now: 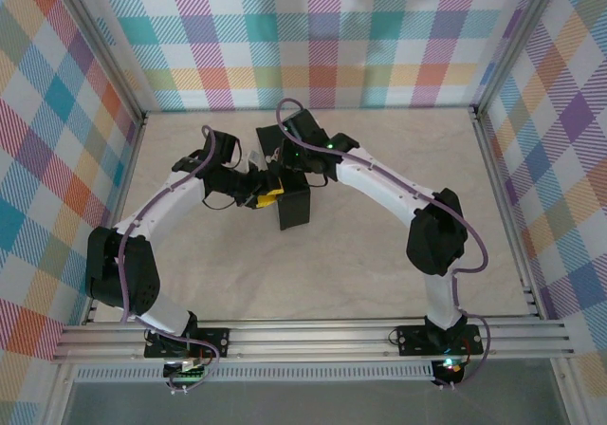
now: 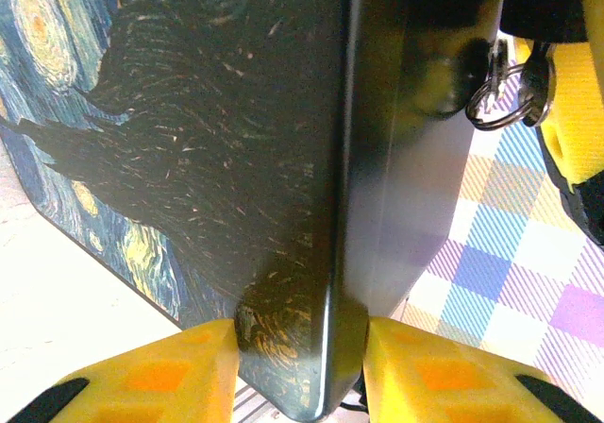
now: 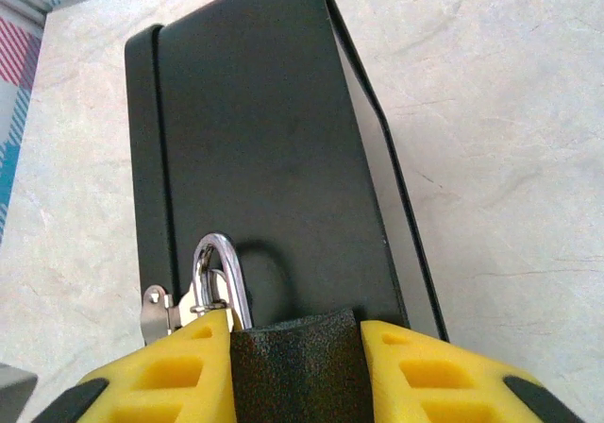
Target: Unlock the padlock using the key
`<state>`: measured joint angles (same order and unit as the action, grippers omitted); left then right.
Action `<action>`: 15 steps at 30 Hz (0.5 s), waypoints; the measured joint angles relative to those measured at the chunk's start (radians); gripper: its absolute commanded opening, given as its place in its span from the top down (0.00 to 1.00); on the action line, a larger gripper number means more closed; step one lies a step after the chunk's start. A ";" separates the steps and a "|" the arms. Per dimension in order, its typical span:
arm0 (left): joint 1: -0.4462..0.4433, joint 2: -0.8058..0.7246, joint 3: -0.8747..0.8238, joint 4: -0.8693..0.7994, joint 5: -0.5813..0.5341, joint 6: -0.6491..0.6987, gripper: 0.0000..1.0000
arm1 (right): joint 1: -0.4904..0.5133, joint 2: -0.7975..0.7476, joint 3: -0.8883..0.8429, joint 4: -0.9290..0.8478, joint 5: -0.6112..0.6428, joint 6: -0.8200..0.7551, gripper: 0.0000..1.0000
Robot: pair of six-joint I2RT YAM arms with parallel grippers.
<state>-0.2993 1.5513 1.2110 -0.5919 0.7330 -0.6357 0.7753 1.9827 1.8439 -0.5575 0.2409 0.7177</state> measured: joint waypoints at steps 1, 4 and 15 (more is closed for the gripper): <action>0.001 0.001 0.000 0.000 0.002 0.000 0.62 | 0.004 0.000 -0.004 0.010 0.010 0.010 1.00; 0.003 0.003 0.000 0.002 0.007 0.000 0.62 | 0.011 0.000 -0.024 0.049 0.040 0.037 1.00; 0.031 0.006 -0.001 0.014 0.011 0.001 0.63 | 0.021 0.013 -0.043 0.150 0.097 0.129 1.00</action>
<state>-0.2684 1.5578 1.2102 -0.5777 0.7441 -0.6350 0.7963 1.9961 1.8008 -0.4076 0.3374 0.8463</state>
